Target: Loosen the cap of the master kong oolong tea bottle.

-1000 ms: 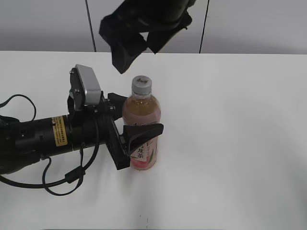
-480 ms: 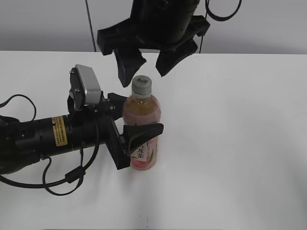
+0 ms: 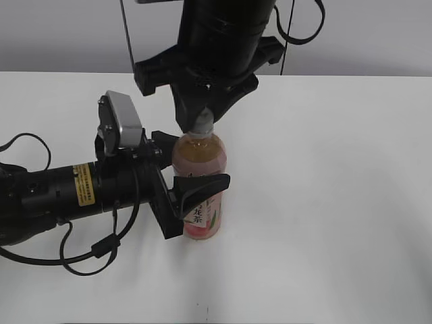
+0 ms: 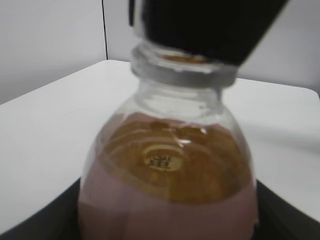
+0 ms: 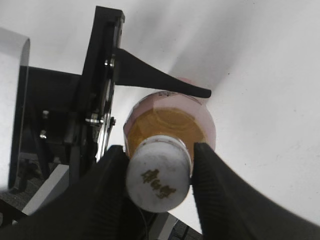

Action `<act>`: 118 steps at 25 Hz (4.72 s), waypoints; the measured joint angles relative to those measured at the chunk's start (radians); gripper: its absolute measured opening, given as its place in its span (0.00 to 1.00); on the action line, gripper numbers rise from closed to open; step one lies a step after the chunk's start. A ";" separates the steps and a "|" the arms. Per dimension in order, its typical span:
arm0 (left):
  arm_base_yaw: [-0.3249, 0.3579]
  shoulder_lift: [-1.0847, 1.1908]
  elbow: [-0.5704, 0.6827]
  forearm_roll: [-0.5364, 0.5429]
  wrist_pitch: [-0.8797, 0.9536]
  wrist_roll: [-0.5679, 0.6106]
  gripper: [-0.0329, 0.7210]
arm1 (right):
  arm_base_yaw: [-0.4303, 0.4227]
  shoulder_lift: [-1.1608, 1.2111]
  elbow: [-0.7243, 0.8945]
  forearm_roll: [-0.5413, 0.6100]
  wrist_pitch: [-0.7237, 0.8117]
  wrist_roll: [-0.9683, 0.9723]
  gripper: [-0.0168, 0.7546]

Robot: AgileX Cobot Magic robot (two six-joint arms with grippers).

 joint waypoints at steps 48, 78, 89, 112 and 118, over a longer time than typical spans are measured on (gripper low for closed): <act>-0.001 0.000 0.000 0.007 -0.002 -0.001 0.63 | 0.041 -0.061 -0.011 -0.068 0.000 -2.311 0.38; -0.001 0.000 0.000 -0.038 0.004 -0.012 0.63 | -0.498 -0.071 0.625 -0.098 -0.305 -0.405 0.39; -0.002 0.000 0.001 -0.073 0.010 -0.015 0.63 | -0.498 0.021 0.623 -0.098 -0.313 -0.378 0.62; -0.002 0.000 0.001 -0.054 0.009 -0.011 0.64 | -0.498 -1.043 0.821 0.019 -0.008 -0.264 0.67; -0.002 0.000 0.001 -0.052 0.009 -0.008 0.69 | -0.498 -1.439 0.997 0.019 -0.002 -0.264 0.67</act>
